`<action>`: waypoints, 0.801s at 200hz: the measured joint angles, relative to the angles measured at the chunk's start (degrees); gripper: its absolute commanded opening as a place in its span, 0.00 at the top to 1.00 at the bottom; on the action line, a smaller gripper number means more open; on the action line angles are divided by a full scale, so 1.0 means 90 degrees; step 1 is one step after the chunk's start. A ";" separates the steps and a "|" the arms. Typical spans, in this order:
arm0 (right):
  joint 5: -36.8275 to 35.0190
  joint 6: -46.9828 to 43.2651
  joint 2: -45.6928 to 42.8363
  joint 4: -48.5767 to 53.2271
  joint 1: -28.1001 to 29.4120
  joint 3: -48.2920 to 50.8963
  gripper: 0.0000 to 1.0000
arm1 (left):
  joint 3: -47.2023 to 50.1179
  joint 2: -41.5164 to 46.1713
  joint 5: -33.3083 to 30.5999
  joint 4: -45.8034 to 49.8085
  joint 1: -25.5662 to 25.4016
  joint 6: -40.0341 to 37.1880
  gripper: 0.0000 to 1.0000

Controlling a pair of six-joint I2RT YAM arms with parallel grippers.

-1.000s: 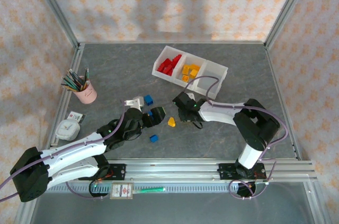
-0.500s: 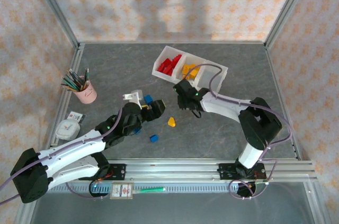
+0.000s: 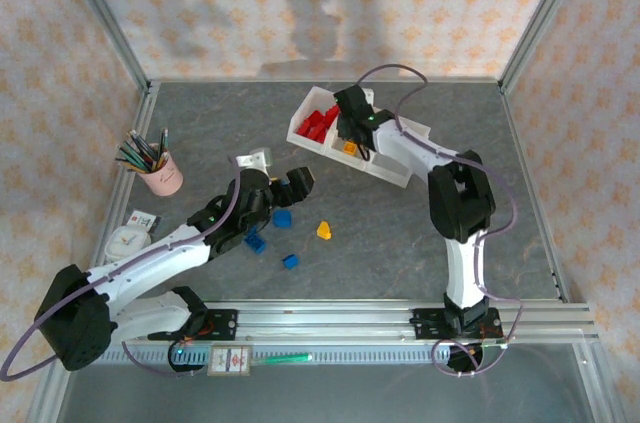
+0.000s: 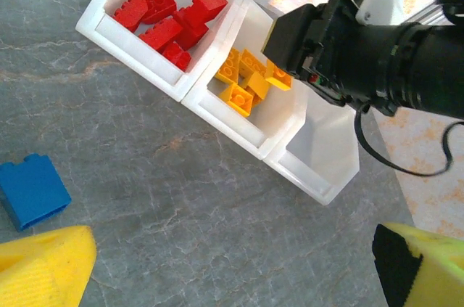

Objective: Sort the legos into containers by color
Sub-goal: Place the lego in the container.

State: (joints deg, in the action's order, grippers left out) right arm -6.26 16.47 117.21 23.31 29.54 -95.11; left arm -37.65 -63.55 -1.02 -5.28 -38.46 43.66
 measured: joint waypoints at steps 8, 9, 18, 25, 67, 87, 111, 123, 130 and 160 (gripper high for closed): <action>0.0005 -0.0015 0.0155 0.0032 -0.0083 -0.0158 0.61 | -0.0029 -0.0041 0.0024 -0.0002 0.0027 -0.0024 0.01; 0.0007 -0.0007 0.0182 0.0034 -0.0097 -0.0185 0.60 | -0.0032 -0.0044 0.0027 -0.0002 0.0027 -0.0029 0.01; 0.0007 -0.0029 0.0313 0.0078 -0.0192 -0.0340 0.56 | -0.0051 -0.0068 0.0053 0.0000 0.0029 -0.0034 0.01; 0.0017 -0.0049 0.0396 0.0109 -0.0255 -0.0459 0.54 | -0.0061 -0.0080 0.0063 -0.0002 0.0029 -0.0036 0.01; 0.0095 -0.0177 0.0493 0.0136 -0.0369 -0.0726 0.48 | -0.0102 -0.0095 0.0090 -0.0005 0.0041 -0.0078 0.01; 0.0199 -0.0177 0.0418 0.0095 -0.0325 -0.0600 0.48 | -0.0104 -0.0095 0.0117 -0.0002 0.0041 -0.0078 0.01; 0.0313 -0.0172 -0.0085 0.0078 -0.0231 0.0029 0.47 | -0.0104 -0.0053 0.0185 -0.0005 0.0041 -0.0075 0.01; 0.0345 -0.0170 -0.0413 0.0066 -0.0148 0.0369 0.45 | -0.0102 0.0012 0.0214 0.0005 0.0041 -0.0073 0.01; 0.0359 -0.0168 -0.0636 0.0053 -0.0083 0.0593 0.44 | -0.0100 0.0070 0.0231 0.0005 0.0041 -0.0073 0.01; 0.0413 -0.0100 -0.1569 -0.0007 0.0308 0.1489 0.41 | 0.0029 0.0500 0.0231 0.0022 0.0041 -0.0051 0.01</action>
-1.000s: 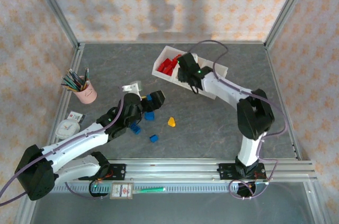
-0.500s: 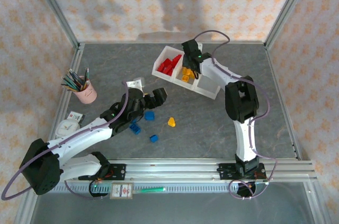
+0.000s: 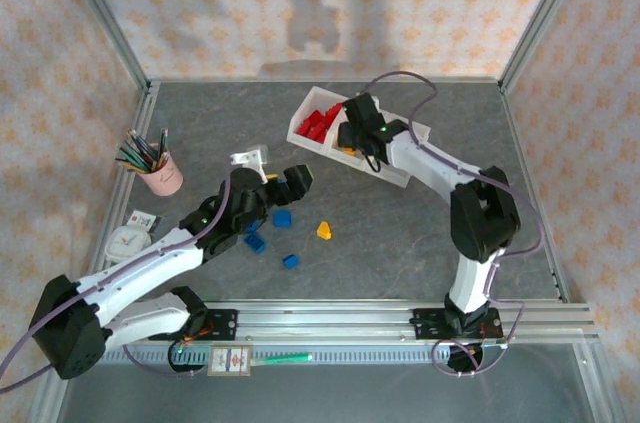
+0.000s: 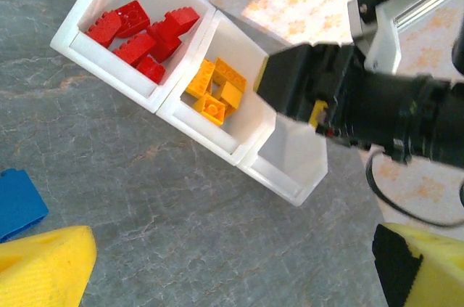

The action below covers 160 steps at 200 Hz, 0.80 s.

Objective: Sort the legos into containers by color
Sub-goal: Place the lego in the container, then pick up the lego from the bottom-center of the table.

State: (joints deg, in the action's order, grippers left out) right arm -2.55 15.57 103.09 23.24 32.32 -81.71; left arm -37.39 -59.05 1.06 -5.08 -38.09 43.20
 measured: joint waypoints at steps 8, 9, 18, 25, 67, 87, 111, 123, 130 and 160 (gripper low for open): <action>0.0017 0.0027 -0.0214 -0.0017 0.0119 0.0228 0.40 | 0.0066 0.0119 0.0000 0.0017 0.0000 0.0017 0.01; 0.0019 0.0027 -0.0231 -0.0015 0.0126 0.0243 0.40 | 0.0080 0.0141 0.0000 0.0022 0.0000 0.0024 0.01; 0.0046 0.0066 -0.0444 -0.0015 0.0267 0.0491 0.38 | 0.0172 0.0272 0.0000 0.0041 0.0000 0.0029 0.01; 0.0056 0.0109 -0.0571 -0.0012 0.0376 0.0663 0.37 | 0.0238 0.0357 0.0000 0.0073 0.0000 0.0041 0.01; -0.0010 0.0561 -0.1056 0.0036 0.1088 0.1627 0.29 | 0.0675 0.0840 -0.0002 0.0340 0.0000 0.0104 0.01; -0.0027 0.0923 -0.1280 0.0058 0.1445 0.2130 0.25 | 0.0886 0.1117 -0.0005 0.0491 0.0000 0.0197 0.01; -0.0041 0.1379 -0.1411 0.0104 0.1824 0.2516 0.22 | 0.1095 0.1399 -0.0010 0.0648 0.0000 0.0265 0.01; -0.0032 0.1588 -0.1416 0.0087 0.1979 0.2654 0.21 | 0.1156 0.1481 -0.0010 0.0714 0.0000 0.0294 0.01; -0.0022 0.1719 -0.1416 0.0070 0.2069 0.2742 0.20 | 0.1178 0.1528 -0.0019 0.0767 0.0000 0.0316 0.01; 0.0070 0.2166 -0.1355 -0.0022 0.2448 0.2939 0.20 | 0.1292 0.1710 -0.0044 0.0894 0.0000 0.0391 0.01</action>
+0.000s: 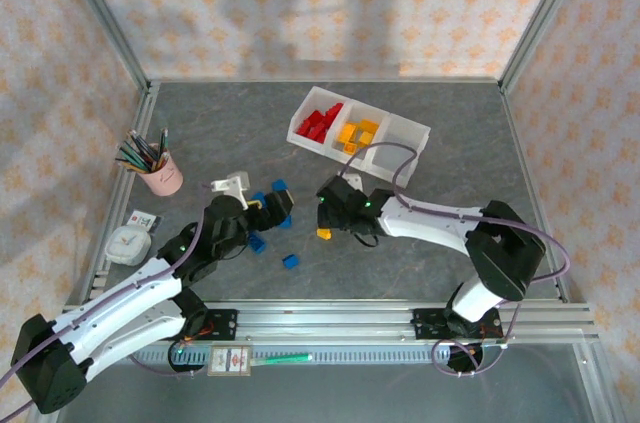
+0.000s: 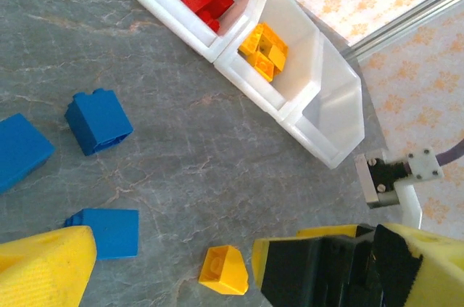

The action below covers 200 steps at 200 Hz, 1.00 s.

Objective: Sort the legos into containers by color
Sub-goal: Pick up the lego from the bottom-center of the table.

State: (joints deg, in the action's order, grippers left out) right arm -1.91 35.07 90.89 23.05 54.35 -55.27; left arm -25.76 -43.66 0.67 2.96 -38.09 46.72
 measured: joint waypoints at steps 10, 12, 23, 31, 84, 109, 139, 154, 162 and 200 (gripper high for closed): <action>0.0024 0.0097 0.0070 -0.0100 0.0102 0.0000 0.21 | 0.0027 0.0041 -0.0015 0.0056 0.0000 0.0019 0.01; 0.0032 0.0109 0.0090 -0.0117 0.0121 0.0000 0.21 | 0.0036 0.0053 -0.0019 0.0063 0.0000 0.0032 0.01; 0.0049 0.0185 0.0206 -0.0204 0.0214 -0.0005 0.21 | 0.0087 0.0107 -0.0039 0.0075 0.0000 0.0046 0.01; 0.0049 0.0231 0.0294 -0.0233 0.0262 -0.0010 0.22 | 0.0119 0.0138 -0.0061 0.0080 0.0000 0.0070 0.01; 0.0044 0.0396 0.0833 -0.0376 0.0391 -0.0109 0.34 | 0.0180 0.0219 -0.0129 0.0083 0.0000 0.0146 0.01; 0.0046 0.0381 0.1015 -0.0432 0.0391 -0.0168 0.42 | 0.0187 0.0219 -0.0129 0.0083 0.0000 0.0158 0.01; 0.0022 0.0301 0.1071 -0.0427 0.0391 -0.0194 0.50 | 0.0216 0.0219 -0.0129 0.0083 0.0000 0.0158 0.01; -0.0010 0.0270 0.1090 -0.0423 0.0391 -0.0206 0.55 | 0.0216 0.0219 -0.0129 0.0080 0.0000 0.0158 0.01; -0.0029 0.0262 0.1098 -0.0420 0.0391 -0.0206 0.57 | 0.0216 0.0219 -0.0129 0.0080 0.0000 0.0158 0.01; -0.0075 0.0141 0.1112 -0.0440 0.0393 -0.0231 0.64 | 0.0216 0.0211 -0.0129 0.0080 0.0000 0.0158 0.01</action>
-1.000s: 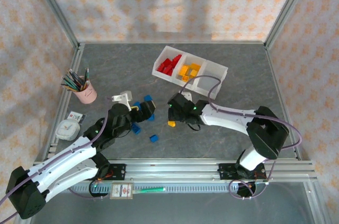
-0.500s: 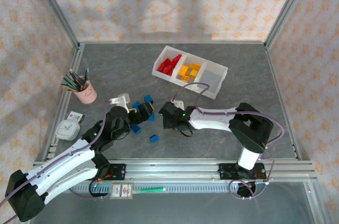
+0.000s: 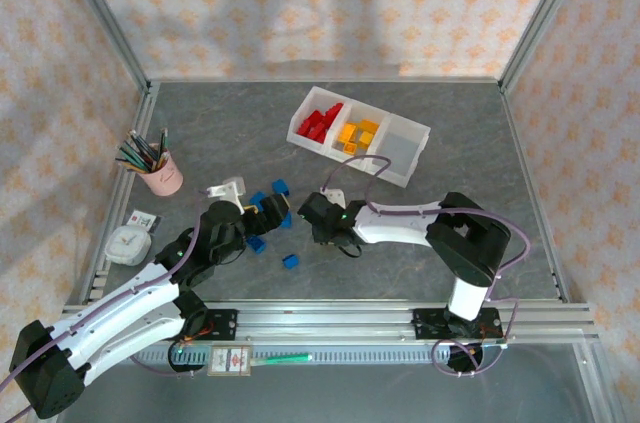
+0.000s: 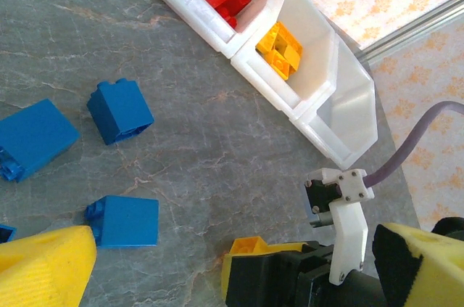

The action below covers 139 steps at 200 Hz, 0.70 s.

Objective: Sort the legos into containers by color
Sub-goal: Pick up the lego from the bottom-center of the table, then place the lego in the container.

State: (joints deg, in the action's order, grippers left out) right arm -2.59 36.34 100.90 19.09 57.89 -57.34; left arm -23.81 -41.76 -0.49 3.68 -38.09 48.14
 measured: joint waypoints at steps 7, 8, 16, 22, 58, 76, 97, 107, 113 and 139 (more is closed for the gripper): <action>-0.0005 -0.0012 0.0000 -0.0002 0.0000 -0.0017 0.64 | 0.0000 0.0000 0.0000 0.0000 0.0000 0.0000 0.01; -0.0005 -0.0015 0.0000 -0.0002 0.0000 -0.0019 0.64 | 0.0000 0.0000 0.0000 0.0000 0.0000 0.0000 0.01; -0.0022 -0.0024 0.0000 0.0005 0.0000 -0.0041 0.64 | 0.0000 0.0000 0.0000 -0.0002 0.0000 0.0000 0.01; -0.0041 -0.0046 0.0000 0.0017 0.0000 -0.0066 0.64 | 0.0000 0.0000 0.0000 -0.0002 0.0000 0.0000 0.01; -0.0170 -0.0209 -0.0119 0.0112 -0.0051 -0.0236 0.64 | -0.0012 -0.0044 -0.0002 -0.0005 0.0000 -0.0019 0.01; -0.0199 -0.0352 -0.0257 0.0189 -0.0221 -0.0393 0.64 | -0.0083 -0.0197 -0.0005 -0.0005 0.0000 -0.0032 0.01; -0.0243 -0.0573 -0.0352 0.0238 -0.0619 -0.0716 0.64 | -0.0282 -0.0418 -0.0012 -0.0010 0.0000 -0.0121 0.01; -0.0253 -0.0695 -0.0359 0.0248 -0.0862 -0.0916 0.64 | -0.0389 -0.0539 -0.0027 -0.0027 0.0000 -0.0175 0.01; -0.0267 -0.0777 -0.0359 0.0257 -0.1025 -0.1049 0.64 | -0.0452 -0.0619 -0.0032 -0.0051 0.0000 -0.0194 0.01; -0.0350 -0.1105 -0.0330 0.0253 -0.1671 -0.1596 0.64 | -0.0731 -0.1015 -0.0049 -0.0153 0.0000 -0.0272 0.01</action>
State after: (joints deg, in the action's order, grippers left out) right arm -5.74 26.39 97.93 21.37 42.85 -71.70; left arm -30.39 -50.89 -0.93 2.31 -38.09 45.69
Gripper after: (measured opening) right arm 0.359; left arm 0.992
